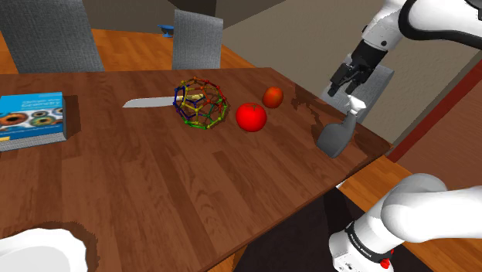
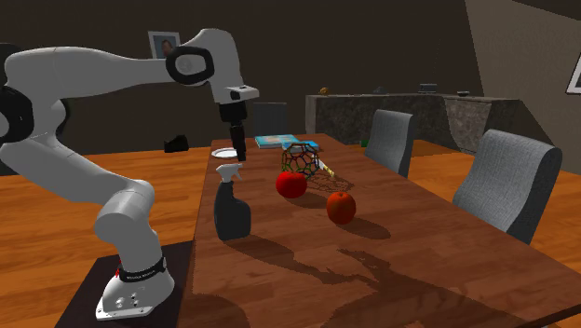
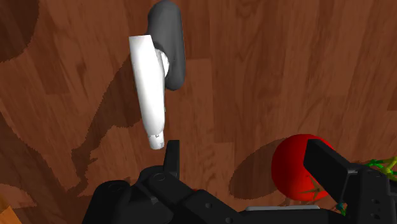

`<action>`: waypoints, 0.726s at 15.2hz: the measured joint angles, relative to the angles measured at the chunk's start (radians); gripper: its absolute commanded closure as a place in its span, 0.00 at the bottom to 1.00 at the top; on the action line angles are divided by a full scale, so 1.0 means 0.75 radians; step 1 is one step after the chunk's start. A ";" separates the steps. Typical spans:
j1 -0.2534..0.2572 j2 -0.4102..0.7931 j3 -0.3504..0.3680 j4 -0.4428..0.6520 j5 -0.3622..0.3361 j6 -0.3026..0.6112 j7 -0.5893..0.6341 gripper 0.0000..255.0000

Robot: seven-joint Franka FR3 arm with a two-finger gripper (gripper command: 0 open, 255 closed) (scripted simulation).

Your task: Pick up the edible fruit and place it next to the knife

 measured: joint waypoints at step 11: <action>0.007 0.399 -0.098 0.160 0.042 0.279 -0.067 0.00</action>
